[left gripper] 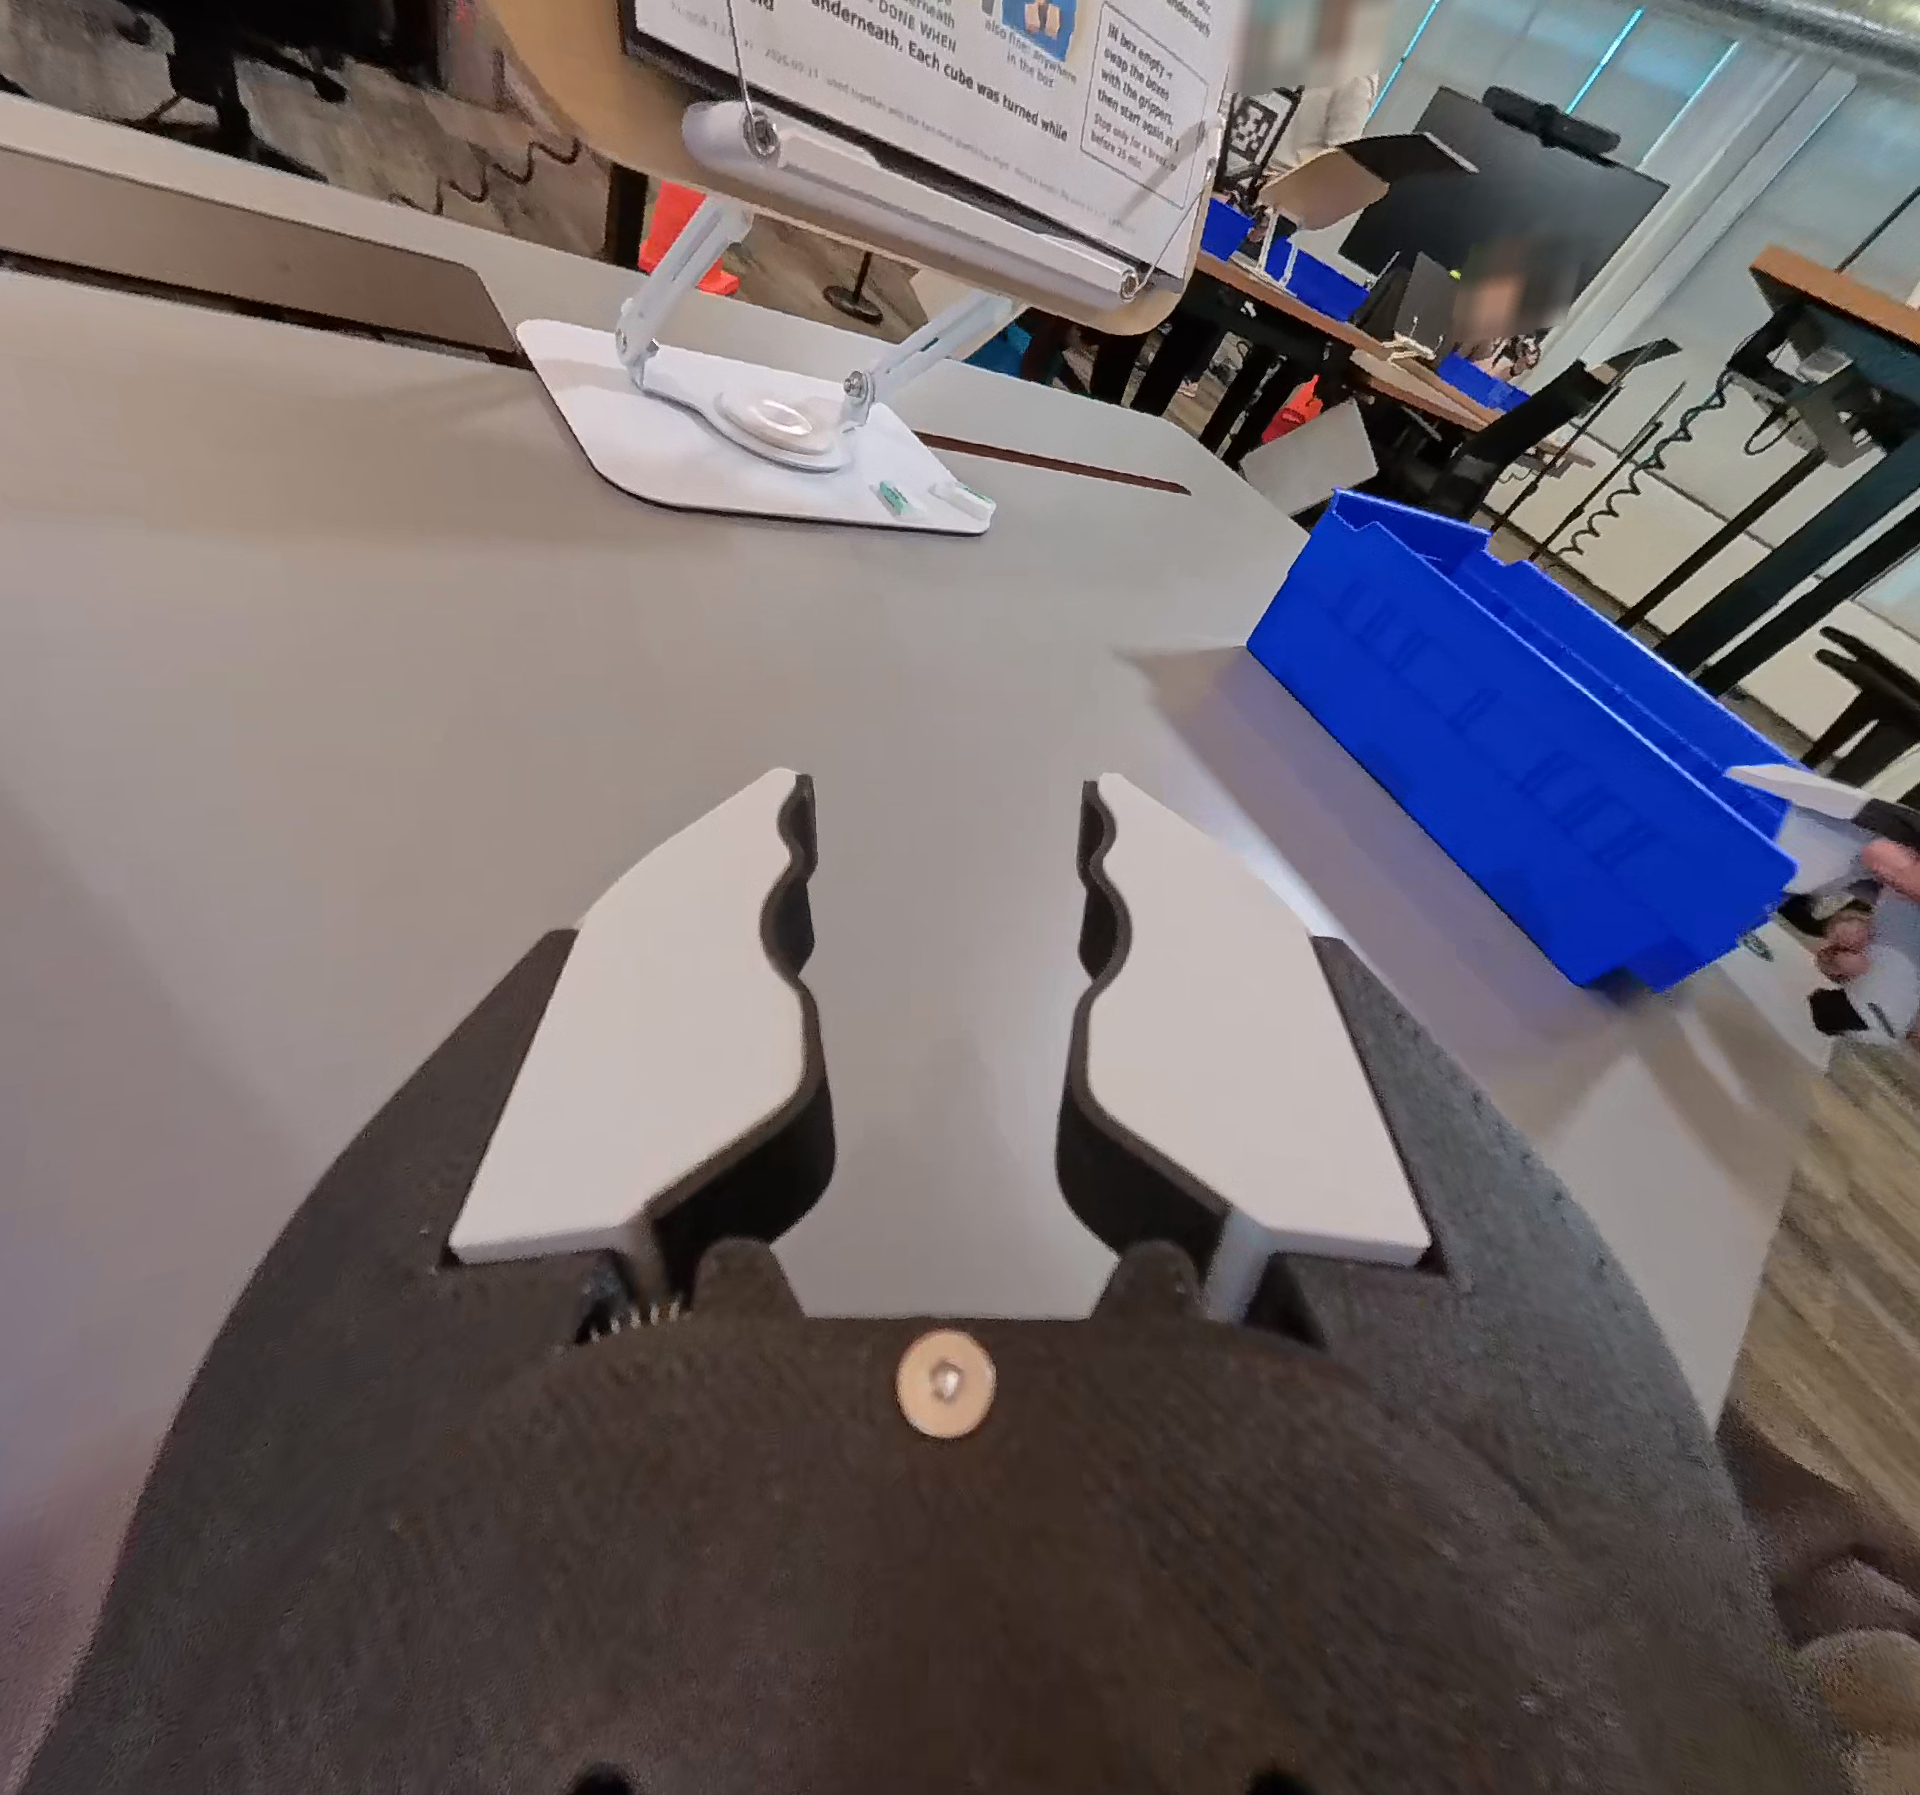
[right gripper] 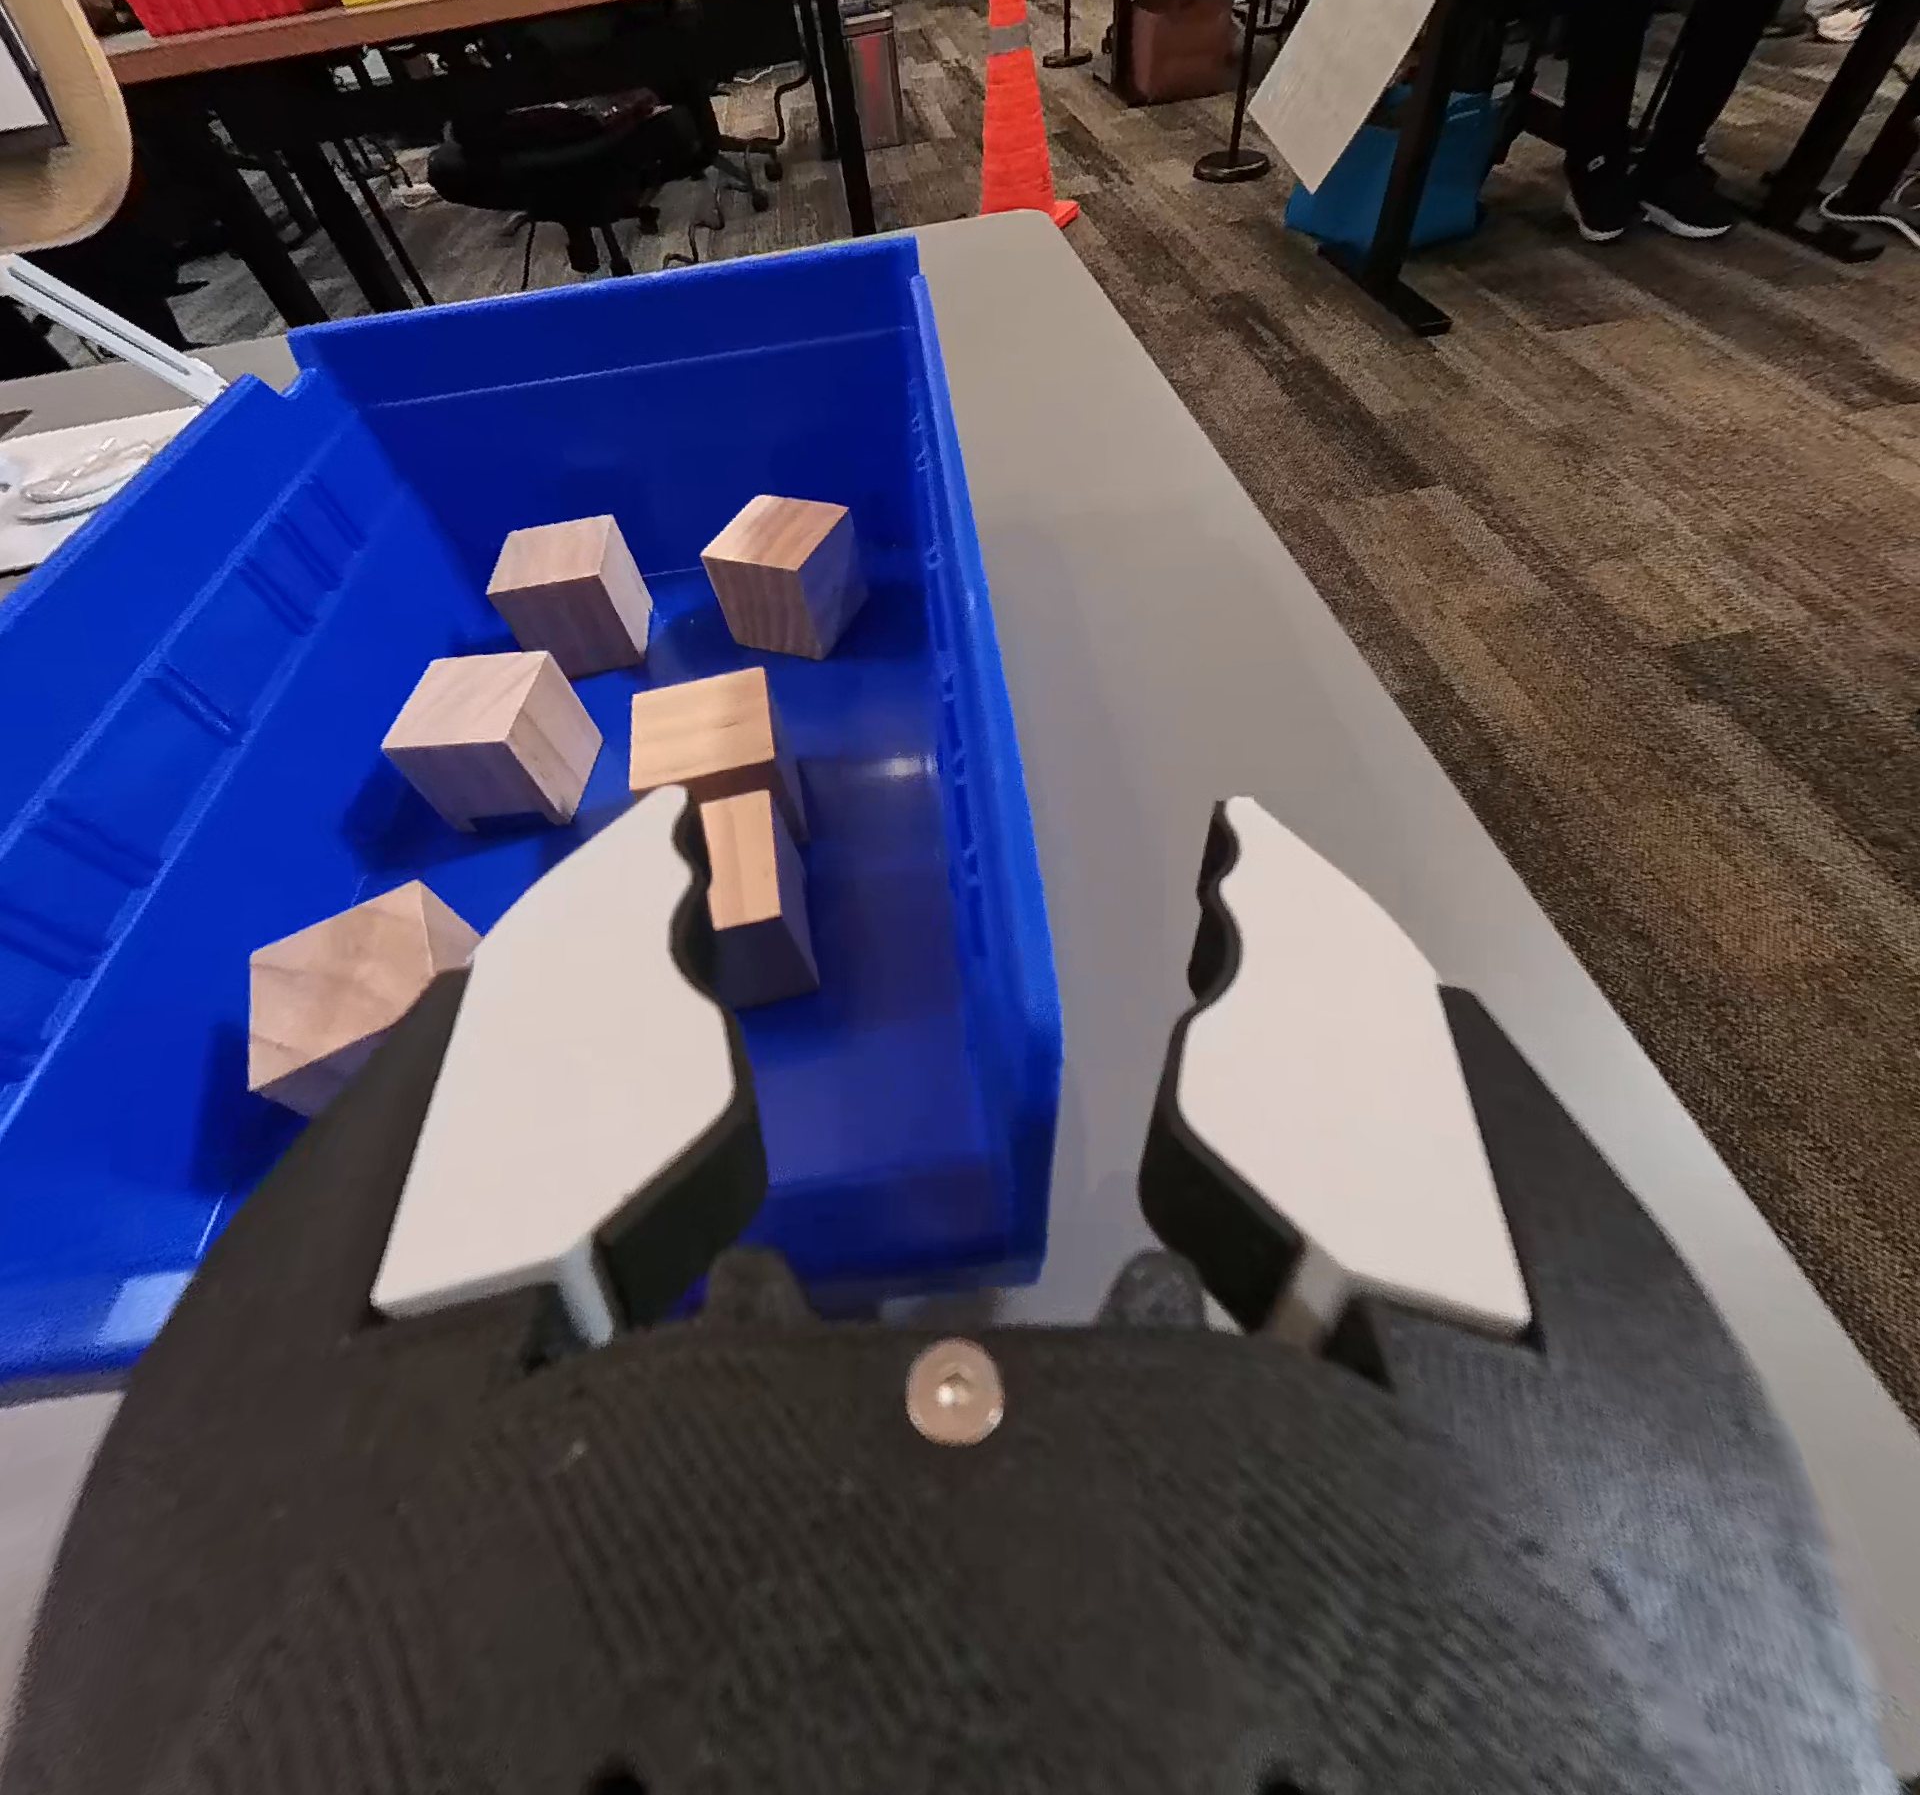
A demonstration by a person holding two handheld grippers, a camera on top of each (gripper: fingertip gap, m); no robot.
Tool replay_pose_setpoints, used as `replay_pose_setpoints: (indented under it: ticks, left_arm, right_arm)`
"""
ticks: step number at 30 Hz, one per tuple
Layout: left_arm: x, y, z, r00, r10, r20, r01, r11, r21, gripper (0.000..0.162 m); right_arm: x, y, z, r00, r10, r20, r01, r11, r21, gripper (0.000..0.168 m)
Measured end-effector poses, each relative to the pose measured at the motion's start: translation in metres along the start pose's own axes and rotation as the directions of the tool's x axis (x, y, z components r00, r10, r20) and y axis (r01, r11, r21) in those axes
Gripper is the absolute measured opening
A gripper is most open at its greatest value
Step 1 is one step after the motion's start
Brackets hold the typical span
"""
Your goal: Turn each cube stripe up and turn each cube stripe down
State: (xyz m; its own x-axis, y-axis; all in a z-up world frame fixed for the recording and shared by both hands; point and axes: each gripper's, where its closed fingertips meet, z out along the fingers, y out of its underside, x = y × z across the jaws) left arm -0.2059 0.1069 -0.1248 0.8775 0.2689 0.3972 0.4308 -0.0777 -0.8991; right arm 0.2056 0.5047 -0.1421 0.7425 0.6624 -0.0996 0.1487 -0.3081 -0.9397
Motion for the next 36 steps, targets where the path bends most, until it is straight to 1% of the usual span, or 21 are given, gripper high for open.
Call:
replay_pose_setpoints:
  ticks: [5, 9, 14, 17, 19, 21, 24, 25, 26, 27, 30, 36]
  left_arm:
    - [-0.007, 0.002, -0.012, 0.999, -0.027, 0.018, 0.027, 1.0, -0.001, 0.048]
    - [-0.014, 0.003, -0.022, 0.996, -0.084, 0.023, 0.083, 0.996, 0.008, 0.049]
    - [-0.023, 0.003, -0.035, 0.987, -0.154, 0.038, 0.153, 0.988, 0.028, 0.048]
    - [-0.028, 0.003, -0.041, 0.984, -0.172, 0.051, 0.171, 0.985, 0.034, 0.048]
    - [-0.029, 0.004, -0.044, 0.983, -0.174, 0.057, 0.172, 0.984, 0.035, 0.048]
    - [-0.029, 0.005, -0.045, 0.983, -0.172, 0.059, 0.171, 0.985, 0.031, 0.048]
    - [-0.029, 0.006, -0.047, 0.983, -0.171, 0.061, 0.169, 0.985, 0.026, 0.048]
    - [-0.029, 0.006, -0.047, 0.983, -0.171, 0.06, 0.17, 0.985, 0.026, 0.048]
    - [-0.029, 0.006, -0.047, 0.983, -0.172, 0.06, 0.17, 0.985, 0.026, 0.048]
    - [-0.029, 0.006, -0.047, 0.983, -0.173, 0.059, 0.171, 0.985, 0.024, 0.048]
    - [-0.029, 0.007, -0.046, 0.982, -0.18, 0.054, 0.179, 0.984, 0.019, 0.048]
    - [-0.028, 0.008, -0.045, 0.98, -0.194, 0.044, 0.194, 0.981, 0.014, 0.048]
  right_arm:
    - [0.007, 0.001, 0.011, 1.0, -0.018, -0.02, 0.017, 0.999, -0.027, 0.091]
    - [0.019, 0.005, 0.018, 0.999, -0.03, -0.045, 0.027, 0.998, -0.056, 0.09]
    - [0.026, 0.017, 0.029, 0.999, -0.004, -0.044, 0.0, 0.994, -0.109, 0.078]
    - [0.027, 0.015, 0.032, 0.998, -0.034, -0.058, 0.028, 0.994, -0.106, 0.072]
    - [0.027, 0.014, 0.033, 0.995, -0.077, -0.066, 0.07, 0.991, -0.11, 0.064]
    - [0.022, 0.015, 0.035, 0.992, -0.118, -0.042, 0.112, 0.987, -0.117, 0.053]
    - [0.011, 0.018, 0.037, 0.99, -0.137, 0.028, 0.139, 0.981, -0.134, 0.031]
    - [0.008, 0.018, 0.037, 0.99, -0.137, 0.037, 0.141, 0.981, -0.132, 0.027]
    - [0.005, 0.018, 0.037, 0.989, -0.14, 0.053, 0.146, 0.981, -0.128, 0.019]
    - [0.0, 0.017, 0.038, 0.988, -0.137, 0.073, 0.145, 0.982, -0.122, 0.008]
    - [-0.002, 0.017, 0.039, 0.993, -0.064, 0.102, 0.076, 0.989, -0.124, 0.005]
    - [-0.002, 0.016, 0.039, 0.993, -0.068, 0.098, 0.079, 0.989, -0.123, 0.005]
